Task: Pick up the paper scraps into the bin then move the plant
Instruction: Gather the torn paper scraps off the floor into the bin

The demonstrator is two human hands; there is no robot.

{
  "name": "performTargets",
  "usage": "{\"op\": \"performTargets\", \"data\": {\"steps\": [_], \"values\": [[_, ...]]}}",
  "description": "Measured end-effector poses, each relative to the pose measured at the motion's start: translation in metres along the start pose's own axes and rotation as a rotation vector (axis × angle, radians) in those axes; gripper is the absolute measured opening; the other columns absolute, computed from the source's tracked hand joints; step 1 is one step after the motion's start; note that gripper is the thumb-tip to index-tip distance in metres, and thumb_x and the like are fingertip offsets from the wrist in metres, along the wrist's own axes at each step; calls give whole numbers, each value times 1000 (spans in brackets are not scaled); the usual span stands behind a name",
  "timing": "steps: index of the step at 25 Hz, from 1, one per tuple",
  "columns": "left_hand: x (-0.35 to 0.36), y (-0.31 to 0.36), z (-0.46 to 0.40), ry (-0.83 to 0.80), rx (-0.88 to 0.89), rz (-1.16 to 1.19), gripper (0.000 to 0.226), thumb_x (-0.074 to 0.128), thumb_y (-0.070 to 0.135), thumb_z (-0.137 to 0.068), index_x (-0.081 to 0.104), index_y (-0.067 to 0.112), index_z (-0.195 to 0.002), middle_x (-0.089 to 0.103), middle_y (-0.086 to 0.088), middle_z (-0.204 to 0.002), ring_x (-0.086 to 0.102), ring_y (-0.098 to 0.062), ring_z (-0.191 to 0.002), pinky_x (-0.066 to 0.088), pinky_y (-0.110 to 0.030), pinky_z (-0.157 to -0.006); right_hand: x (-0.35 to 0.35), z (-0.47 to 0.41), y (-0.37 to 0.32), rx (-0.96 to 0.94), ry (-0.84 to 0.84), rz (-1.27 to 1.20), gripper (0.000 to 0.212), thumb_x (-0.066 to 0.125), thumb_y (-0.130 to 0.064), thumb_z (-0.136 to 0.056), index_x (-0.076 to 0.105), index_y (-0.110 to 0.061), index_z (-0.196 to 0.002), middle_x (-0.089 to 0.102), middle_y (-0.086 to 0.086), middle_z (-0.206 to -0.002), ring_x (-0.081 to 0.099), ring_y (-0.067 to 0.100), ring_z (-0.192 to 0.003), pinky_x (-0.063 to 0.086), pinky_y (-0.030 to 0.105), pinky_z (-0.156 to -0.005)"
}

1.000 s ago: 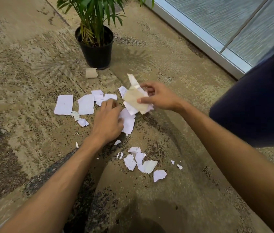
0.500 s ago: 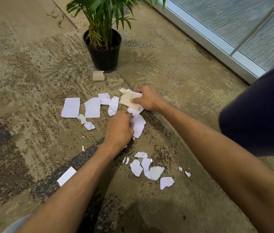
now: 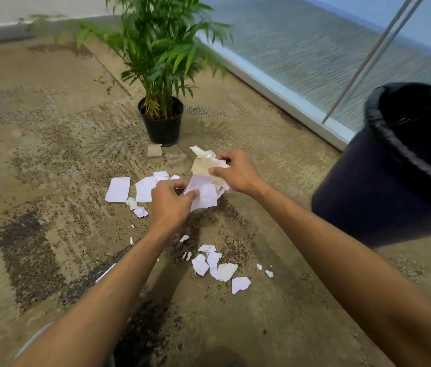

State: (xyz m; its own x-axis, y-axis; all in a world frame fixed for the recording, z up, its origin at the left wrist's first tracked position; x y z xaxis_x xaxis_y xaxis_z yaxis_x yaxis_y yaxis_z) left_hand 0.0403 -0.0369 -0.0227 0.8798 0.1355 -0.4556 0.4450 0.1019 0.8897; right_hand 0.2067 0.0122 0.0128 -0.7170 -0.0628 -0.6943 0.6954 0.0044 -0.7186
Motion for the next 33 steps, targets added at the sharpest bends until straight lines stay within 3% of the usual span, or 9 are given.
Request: {"op": "performTargets", "data": {"steps": [2, 9, 15, 17, 19, 22, 26, 29, 33], "values": [[-1, 32, 10, -14, 27, 78, 13, 75, 20, -79, 76, 15, -91, 72, 3, -80, 66, -12, -73, 51, -28, -64, -34, 23, -19, -47, 137, 36, 10, 73, -21, -84, 73, -14, -91, 67, 2, -78, 56, 15, -67, 33, 26, -55], [13, 175, 49, -75, 170, 299, 9, 78, 11, -75, 72, 18, -75, 69, 4, -70, 63, -10, -63, 51, -23, -56, -185, 111, -56, -211, 564, 204, 13, 68, -24, -81, 73, -15, -89, 70, 2, -80, 59, 15, -72, 41, 29, -64], [82, 287, 73, -253, 222, 307, 11, 80, 6, -71, 69, 8, -71, 69, -7, -75, 60, -16, -66, 54, -36, -67, -290, 159, -12, -10, 741, 257, 17, 67, -29, -81, 72, -18, -93, 68, 0, -80, 64, 22, -80, 36, 27, -66], [107, 307, 74, -334, 221, 247, 19, 80, 11, -74, 64, 11, -64, 64, -5, -72, 56, -17, -67, 49, -36, -66, -308, 162, 10, 108, 724, 264, 26, 68, -32, -84, 71, -17, -105, 71, 4, -97, 64, 25, -92, 41, 30, -71], [126, 319, 73, -444, 240, 168, 18, 74, 26, -83, 71, 8, -81, 69, -10, -88, 62, -24, -84, 50, -35, -76, -318, 162, 29, 268, 598, 312, 47, 62, -49, -88, 63, -17, -122, 67, 8, -119, 61, 30, -109, 48, 38, -86], [135, 323, 73, -582, 318, 71, 40, 52, 41, -96, 71, 7, -106, 69, -13, -108, 61, -27, -105, 47, -37, -91, -320, 165, 41, 382, 490, 476, 71, 38, -74, -88, 58, -19, -129, 65, 9, -124, 59, 33, -113, 46, 43, -89], [116, 307, 72, -465, 467, 138, 33, 47, 29, -99, 67, 10, -117, 70, -7, -109, 62, -20, -105, 48, -34, -95, -299, 174, 22, 176, 697, 540, 45, 48, -61, -89, 67, -26, -111, 70, -2, -102, 66, 24, -96, 53, 41, -81], [82, 266, 68, -343, 503, 216, 23, 55, 25, -95, 69, 12, -108, 71, -3, -96, 66, -14, -92, 51, -27, -84, -268, 178, 0, -63, 699, 392, 28, 57, -49, -89, 69, -28, -104, 69, -11, -90, 65, 8, -82, 55, 38, -77], [33, 155, 67, -297, 360, 111, 14, 62, 22, -91, 73, 13, -92, 73, -4, -83, 69, -20, -82, 55, -36, -78, -198, 173, -14, -311, 486, 318, 22, 59, -37, -90, 70, -22, -102, 69, -8, -92, 62, 6, -80, 53, 34, -73]]}}
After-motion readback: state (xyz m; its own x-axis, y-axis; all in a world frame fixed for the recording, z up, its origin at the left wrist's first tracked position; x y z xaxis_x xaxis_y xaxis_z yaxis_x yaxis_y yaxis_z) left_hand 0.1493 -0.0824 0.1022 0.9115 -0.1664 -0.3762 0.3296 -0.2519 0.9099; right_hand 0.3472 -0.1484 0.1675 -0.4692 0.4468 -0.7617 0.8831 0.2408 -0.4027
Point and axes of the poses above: each hand's wrist, its own z-axis away from the middle knuckle, its own x-axis out of the palm, y = z × x, the point moved 2 cm from there along -z, towards the middle knuckle
